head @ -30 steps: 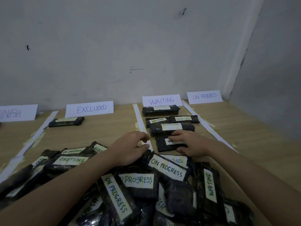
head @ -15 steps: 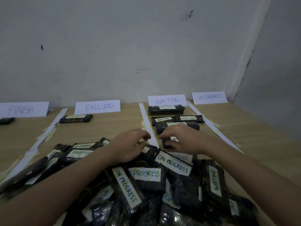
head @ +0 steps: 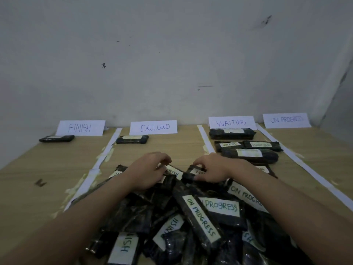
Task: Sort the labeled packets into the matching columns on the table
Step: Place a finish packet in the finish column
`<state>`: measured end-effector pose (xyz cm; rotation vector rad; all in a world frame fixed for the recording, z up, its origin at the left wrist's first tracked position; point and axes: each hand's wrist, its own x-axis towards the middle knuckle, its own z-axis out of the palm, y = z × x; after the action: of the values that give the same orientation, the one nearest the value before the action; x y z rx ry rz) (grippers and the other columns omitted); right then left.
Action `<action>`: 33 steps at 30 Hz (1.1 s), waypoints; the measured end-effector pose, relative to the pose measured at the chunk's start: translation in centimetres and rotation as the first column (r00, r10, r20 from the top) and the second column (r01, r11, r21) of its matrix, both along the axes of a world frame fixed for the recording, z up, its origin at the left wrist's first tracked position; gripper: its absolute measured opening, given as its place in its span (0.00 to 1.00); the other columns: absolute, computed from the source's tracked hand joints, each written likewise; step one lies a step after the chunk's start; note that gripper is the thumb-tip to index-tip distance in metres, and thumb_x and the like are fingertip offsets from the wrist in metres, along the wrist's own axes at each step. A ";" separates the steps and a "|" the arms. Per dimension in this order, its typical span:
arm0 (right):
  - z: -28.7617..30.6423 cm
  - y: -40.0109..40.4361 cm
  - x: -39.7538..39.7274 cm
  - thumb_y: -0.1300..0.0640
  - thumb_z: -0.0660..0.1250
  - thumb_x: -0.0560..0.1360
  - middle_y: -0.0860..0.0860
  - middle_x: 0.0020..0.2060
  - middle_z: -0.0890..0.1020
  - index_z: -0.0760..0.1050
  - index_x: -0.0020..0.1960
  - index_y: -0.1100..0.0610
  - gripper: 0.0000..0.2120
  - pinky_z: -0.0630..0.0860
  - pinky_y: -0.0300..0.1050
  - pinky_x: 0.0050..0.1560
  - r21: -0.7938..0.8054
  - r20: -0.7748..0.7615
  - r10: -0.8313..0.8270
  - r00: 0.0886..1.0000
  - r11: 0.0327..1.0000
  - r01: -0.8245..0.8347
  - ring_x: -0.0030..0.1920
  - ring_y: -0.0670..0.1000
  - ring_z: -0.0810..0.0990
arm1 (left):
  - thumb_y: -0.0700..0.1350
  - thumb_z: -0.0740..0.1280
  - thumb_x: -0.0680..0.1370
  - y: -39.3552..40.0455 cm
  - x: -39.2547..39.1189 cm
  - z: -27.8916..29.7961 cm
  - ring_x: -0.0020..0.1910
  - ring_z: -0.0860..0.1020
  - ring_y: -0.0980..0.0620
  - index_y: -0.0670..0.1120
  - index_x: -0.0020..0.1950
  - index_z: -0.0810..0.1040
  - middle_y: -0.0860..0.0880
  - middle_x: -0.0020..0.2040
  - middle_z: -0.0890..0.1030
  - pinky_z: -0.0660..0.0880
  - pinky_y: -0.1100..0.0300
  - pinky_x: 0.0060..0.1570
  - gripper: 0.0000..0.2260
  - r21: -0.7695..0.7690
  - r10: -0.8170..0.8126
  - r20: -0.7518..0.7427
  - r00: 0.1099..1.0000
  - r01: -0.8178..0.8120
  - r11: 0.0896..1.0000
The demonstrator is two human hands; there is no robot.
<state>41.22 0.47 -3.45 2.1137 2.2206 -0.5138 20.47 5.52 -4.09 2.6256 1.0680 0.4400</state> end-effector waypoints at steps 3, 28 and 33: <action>-0.5 0.4 0.0 0.44 0.73 0.67 0.53 0.59 0.74 0.69 0.64 0.53 0.29 0.73 0.47 0.56 0.011 -0.131 -0.105 0.986 0.994 0.107 0.56 0.53 0.73 | 0.41 0.62 0.77 -0.1 0.0 -0.1 0.56 0.76 0.51 0.45 0.58 0.76 0.49 0.56 0.79 0.70 0.60 0.57 0.11 -0.033 0.012 0.060 0.998 -0.010 0.999; 3.2 -1.1 -2.3 0.50 0.78 0.61 0.43 0.55 0.70 0.68 0.68 0.53 0.38 0.70 0.43 0.58 0.653 -0.273 0.193 0.942 0.757 0.034 0.56 0.45 0.71 | 0.46 0.64 0.78 -0.3 -1.8 2.5 0.50 0.78 0.56 0.49 0.53 0.78 0.54 0.47 0.82 0.72 0.59 0.49 0.06 -0.561 0.399 0.605 0.690 0.014 0.827; 2.7 -0.7 -4.1 0.38 0.74 0.61 0.48 0.61 0.70 0.64 0.70 0.54 0.43 0.68 0.47 0.61 0.674 -0.102 0.157 0.982 0.737 -0.048 0.59 0.48 0.70 | 0.46 0.64 0.78 -0.5 -2.8 2.3 0.49 0.78 0.55 0.46 0.56 0.78 0.52 0.49 0.82 0.72 0.60 0.47 0.09 -0.550 0.411 0.599 0.687 -0.021 0.835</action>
<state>37.12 -0.28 -0.74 2.2493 2.9261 0.1974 17.68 4.98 -1.80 1.6161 1.0376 0.9682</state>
